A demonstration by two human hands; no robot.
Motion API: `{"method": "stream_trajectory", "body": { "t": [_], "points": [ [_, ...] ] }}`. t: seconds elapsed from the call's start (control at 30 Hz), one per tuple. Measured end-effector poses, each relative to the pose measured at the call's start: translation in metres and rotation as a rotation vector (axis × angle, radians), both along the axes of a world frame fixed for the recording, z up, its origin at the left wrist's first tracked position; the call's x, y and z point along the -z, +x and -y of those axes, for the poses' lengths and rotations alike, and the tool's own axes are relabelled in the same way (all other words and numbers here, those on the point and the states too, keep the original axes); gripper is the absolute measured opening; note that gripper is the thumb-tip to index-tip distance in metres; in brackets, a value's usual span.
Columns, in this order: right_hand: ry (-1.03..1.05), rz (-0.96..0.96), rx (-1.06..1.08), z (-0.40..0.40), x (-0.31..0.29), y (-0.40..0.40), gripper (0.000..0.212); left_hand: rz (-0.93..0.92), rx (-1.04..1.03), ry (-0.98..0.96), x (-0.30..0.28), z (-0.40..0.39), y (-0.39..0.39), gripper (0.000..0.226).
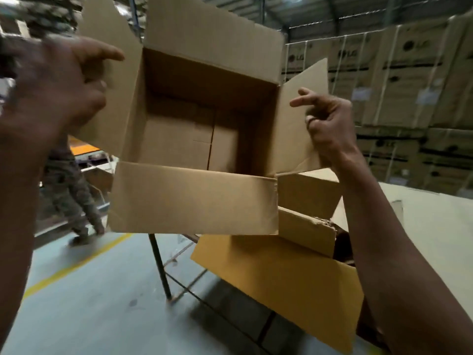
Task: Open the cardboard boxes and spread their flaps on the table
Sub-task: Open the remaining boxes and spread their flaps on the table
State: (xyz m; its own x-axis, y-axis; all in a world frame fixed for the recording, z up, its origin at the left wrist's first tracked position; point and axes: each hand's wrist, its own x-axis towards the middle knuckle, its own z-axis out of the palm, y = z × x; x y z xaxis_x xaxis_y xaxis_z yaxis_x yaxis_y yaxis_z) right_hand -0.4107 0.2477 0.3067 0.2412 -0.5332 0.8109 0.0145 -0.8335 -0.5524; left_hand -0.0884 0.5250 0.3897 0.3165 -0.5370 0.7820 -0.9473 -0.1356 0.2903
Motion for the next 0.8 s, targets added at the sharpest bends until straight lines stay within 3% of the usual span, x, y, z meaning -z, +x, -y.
{"method": "stream_trajectory", "body": {
  "t": [0.27, 0.57, 0.8],
  "points": [
    [-0.006, -0.064, 0.231, 0.054, -0.012, 0.001, 0.054, -0.003, 0.203, -0.064, 0.009, 0.132, 0.060, 0.061],
    [0.128, -0.184, 0.495, 0.104, -0.012, -0.009, 0.049, -0.026, 0.498, 0.024, 0.018, 0.289, 0.084, 0.058],
    [0.305, -0.253, 0.700, 0.132, 0.001, 0.005, 0.056, -0.080, 0.676, 0.140, 0.041, 0.383, 0.100, 0.049]
  ]
}}
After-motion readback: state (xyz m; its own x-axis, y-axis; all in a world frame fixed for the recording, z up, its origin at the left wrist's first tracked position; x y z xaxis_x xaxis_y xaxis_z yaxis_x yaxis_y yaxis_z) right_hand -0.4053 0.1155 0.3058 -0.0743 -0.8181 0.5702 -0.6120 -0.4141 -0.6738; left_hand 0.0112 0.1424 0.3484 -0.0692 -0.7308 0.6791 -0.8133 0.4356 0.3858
